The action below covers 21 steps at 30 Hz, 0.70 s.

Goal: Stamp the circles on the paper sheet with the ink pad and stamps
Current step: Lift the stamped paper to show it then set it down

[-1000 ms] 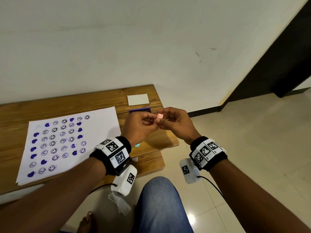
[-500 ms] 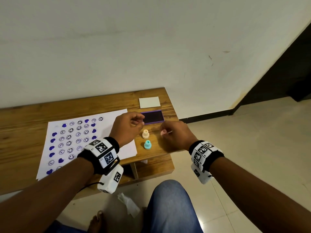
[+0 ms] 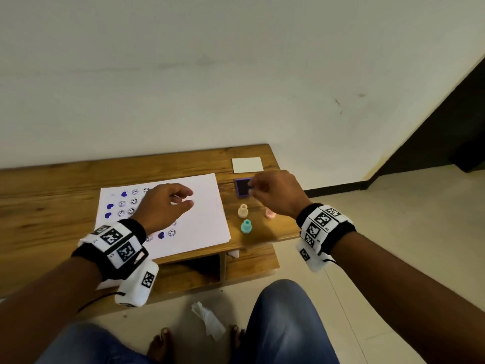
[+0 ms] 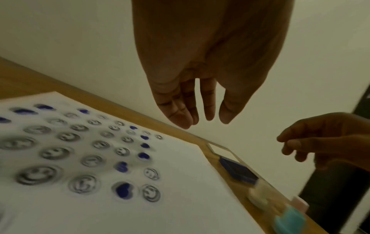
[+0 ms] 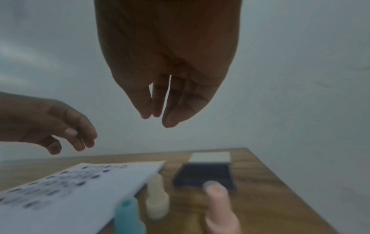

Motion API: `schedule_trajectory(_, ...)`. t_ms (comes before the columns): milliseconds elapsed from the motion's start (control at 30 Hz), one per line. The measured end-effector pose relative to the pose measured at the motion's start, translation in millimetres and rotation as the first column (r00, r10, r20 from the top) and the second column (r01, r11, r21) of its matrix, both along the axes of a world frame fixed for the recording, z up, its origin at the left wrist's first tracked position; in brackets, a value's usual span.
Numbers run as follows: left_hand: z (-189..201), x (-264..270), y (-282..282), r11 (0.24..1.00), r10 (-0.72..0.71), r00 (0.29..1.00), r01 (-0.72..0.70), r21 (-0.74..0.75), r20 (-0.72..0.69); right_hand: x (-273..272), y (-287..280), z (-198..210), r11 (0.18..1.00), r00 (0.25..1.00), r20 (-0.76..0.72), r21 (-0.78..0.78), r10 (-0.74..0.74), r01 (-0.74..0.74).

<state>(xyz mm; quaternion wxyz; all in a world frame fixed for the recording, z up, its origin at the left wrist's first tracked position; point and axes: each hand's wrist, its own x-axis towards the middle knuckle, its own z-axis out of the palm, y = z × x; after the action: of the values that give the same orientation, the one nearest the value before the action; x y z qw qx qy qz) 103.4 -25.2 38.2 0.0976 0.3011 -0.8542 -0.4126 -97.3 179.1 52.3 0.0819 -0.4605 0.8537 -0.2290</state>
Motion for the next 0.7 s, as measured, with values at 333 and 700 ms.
schedule_trajectory(333, -13, 134, -106, 0.976, 0.214, 0.912, -0.191, -0.1, 0.351, 66, -102, -4, 0.927, 0.99, -0.113, 0.354, -0.087, 0.122)
schedule_trajectory(700, -59, 170, -115, 0.973, 0.191, 0.927, -0.221, 0.059, 0.324, 81, -116, -45, 0.851, 0.948, -0.065, 0.425, -0.311, 0.309)
